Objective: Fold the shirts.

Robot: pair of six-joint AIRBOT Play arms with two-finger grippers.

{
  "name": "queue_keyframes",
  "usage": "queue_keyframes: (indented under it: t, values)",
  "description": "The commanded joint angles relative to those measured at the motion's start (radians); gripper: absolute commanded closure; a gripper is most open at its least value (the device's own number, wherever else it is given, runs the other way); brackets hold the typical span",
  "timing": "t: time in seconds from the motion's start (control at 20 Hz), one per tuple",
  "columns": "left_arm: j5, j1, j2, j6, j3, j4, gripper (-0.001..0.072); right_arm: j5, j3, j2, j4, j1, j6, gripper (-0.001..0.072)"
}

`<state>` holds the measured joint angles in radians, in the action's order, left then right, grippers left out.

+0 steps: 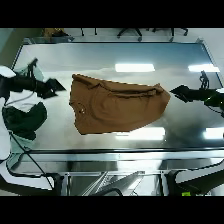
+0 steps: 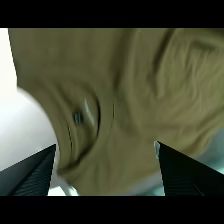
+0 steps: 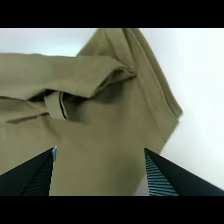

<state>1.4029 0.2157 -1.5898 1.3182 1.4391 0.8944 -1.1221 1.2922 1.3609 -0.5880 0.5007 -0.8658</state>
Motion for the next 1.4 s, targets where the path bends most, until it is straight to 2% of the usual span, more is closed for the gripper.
queue_keyframes:
  t: [0.0,0.15,0.25,0.4,0.5,0.55,0.6,0.7,0.75,0.8,0.85,0.95,1.0,1.15,1.35]
  values:
    - [-0.028,-0.014,0.159,-0.006,-0.427,0.003,0.0014,-0.035,0.002,0.011,-0.047,0.02,-0.014,0.009]
    - [-0.194,-0.108,0.257,-0.016,-0.719,-0.005,0.0014,-0.052,0.002,0.031,-0.048,0.019,-0.014,0.0139]
    - [-0.293,-0.183,0.293,-0.016,-0.832,-0.009,0.0014,-0.068,0.002,0.046,-0.048,0.019,-0.014,0.0139]
    - [-0.456,-0.268,0.307,-0.035,-0.889,-0.116,0.0015,-0.095,0.002,0.072,-0.048,0.019,-0.014,0.0139]
    - [-0.509,-0.309,0.275,-0.047,-0.862,-0.165,0.0017,-0.105,0.002,0.089,-0.048,0.019,-0.014,0.0139]
    - [-0.512,-0.327,0.248,-0.046,-0.83,-0.165,0.0129,-0.11,0.002,0.097,-0.048,0.019,-0.014,0.0139]
    - [-0.508,-0.342,0.222,-0.046,-0.797,-0.165,0.0286,-0.117,0.002,0.105,-0.048,0.019,-0.014,0.0139]
    - [-0.482,-0.354,0.189,-0.048,-0.732,-0.162,0.0545,-0.141,0.002,0.121,-0.048,0.019,-0.014,0.014]
    - [-0.465,-0.354,0.182,-0.058,-0.71,-0.161,0.0654,-0.147,0.002,0.127,-0.048,0.014,-0.013,0.0142]
    - [-0.452,-0.354,0.183,-0.065,-0.693,-0.161,0.0692,-0.146,0.002,0.134,-0.048,0.006,-0.008,0.0205]
    - [-0.441,-0.349,0.183,-0.064,-0.675,-0.161,0.0692,-0.146,0.002,0.142,-0.048,-0.006,0.002,0.0257]
    - [-0.406,-0.323,0.183,-0.064,-0.64,-0.161,0.0692,-0.142,0.002,0.163,-0.047,-0.045,0.002,0.026]
    - [-0.387,-0.307,0.183,-0.065,-0.627,-0.161,0.0692,-0.142,0.002,0.169,-0.043,-0.064,0.005,0.0331]
    - [-0.329,-0.241,0.183,-0.073,-0.559,-0.161,0.0693,-0.144,0.002,0.169,0.003,-0.124,0.021,0.0692]
    - [-0.206,-0.172,0.259,-0.072,-0.401,-0.165,0.0694,-0.206,0.003,0.054,0.219,-0.117,0.087,0.0693]
